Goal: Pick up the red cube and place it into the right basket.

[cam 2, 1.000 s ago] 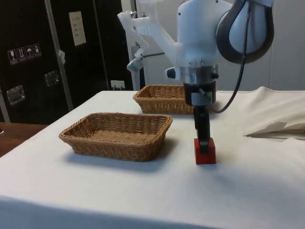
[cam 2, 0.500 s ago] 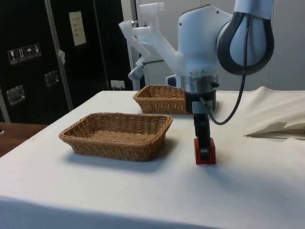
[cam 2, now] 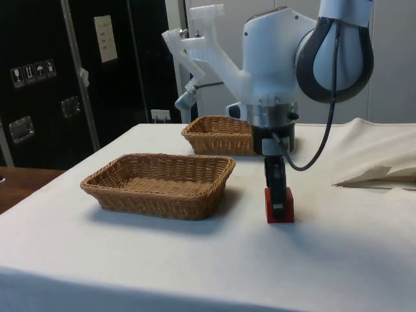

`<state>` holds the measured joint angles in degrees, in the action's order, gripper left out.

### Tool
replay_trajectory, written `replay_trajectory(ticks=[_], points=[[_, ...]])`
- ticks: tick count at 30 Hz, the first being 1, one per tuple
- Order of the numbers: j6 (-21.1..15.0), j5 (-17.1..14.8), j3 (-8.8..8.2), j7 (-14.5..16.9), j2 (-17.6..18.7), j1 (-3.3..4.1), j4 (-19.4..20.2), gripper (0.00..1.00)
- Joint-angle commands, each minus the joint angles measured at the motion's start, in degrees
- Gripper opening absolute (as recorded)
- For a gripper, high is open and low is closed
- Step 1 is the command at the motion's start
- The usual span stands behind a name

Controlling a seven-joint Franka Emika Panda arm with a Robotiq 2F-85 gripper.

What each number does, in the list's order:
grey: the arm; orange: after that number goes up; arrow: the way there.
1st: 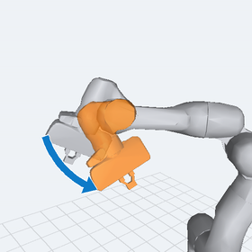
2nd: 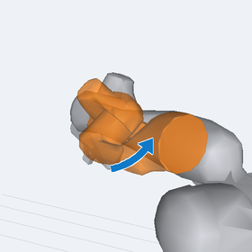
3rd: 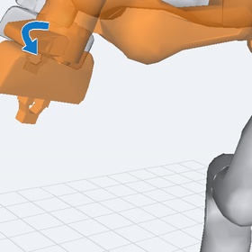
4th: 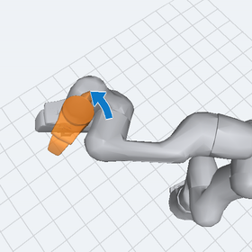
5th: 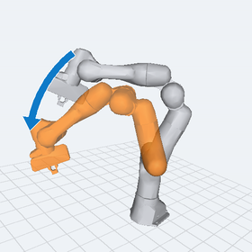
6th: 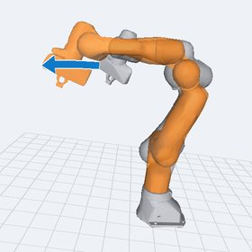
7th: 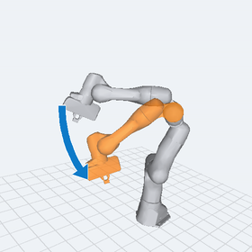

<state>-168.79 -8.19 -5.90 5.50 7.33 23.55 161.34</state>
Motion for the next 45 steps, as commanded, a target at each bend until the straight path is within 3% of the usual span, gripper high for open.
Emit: replay_trajectory(ticks=[1, 10, 14, 18, 19, 20, 27, 28, 29, 37, 38, 39, 45], points=[[-0.1, -0.1, 0.06, 0.0, -0.1, 0.0, 0.1, 0.02], [0.0, 0.0, 0.0, 0.0, 0.0, 0.0, 0.0, 0.03], [1.4, 0.6, -0.46, -0.4, -2.0, -0.06, 0.3, 0.03], [3.7, 1.1, -0.57, -0.8, -4.8, -0.57, 0.6, 0.03], [2.6, 0.0, -0.06, -0.1, -3.6, -0.57, 0.3, 0.03], [4.2, 1.2, -0.52, -0.9, -5.4, -0.74, 0.7, 0.03], [9.4, 1.5, -0.52, -1.0, -10.8, -1.83, 0.9, 0.03], [9.3, 0.0, -0.46, -0.1, -10.8, -1.38, 0.8, 0.03], [10.1, 1.5, -0.57, -1.0, -11.5, -1.95, 0.9, 0.03], [16.1, 1.8, -0.52, -1.3, -17.3, -3.04, 0.6, 0.03], [15.8, 0.2, -0.74, -0.1, -17.4, -2.35, 0.6, 0.03], [17.2, 1.9, -0.52, -1.3, -18.4, -3.27, 0.5, 0.03], [20.9, 2.8, -1.43, -0.7, -21.4, -4.13, -0.5, 0.03]])
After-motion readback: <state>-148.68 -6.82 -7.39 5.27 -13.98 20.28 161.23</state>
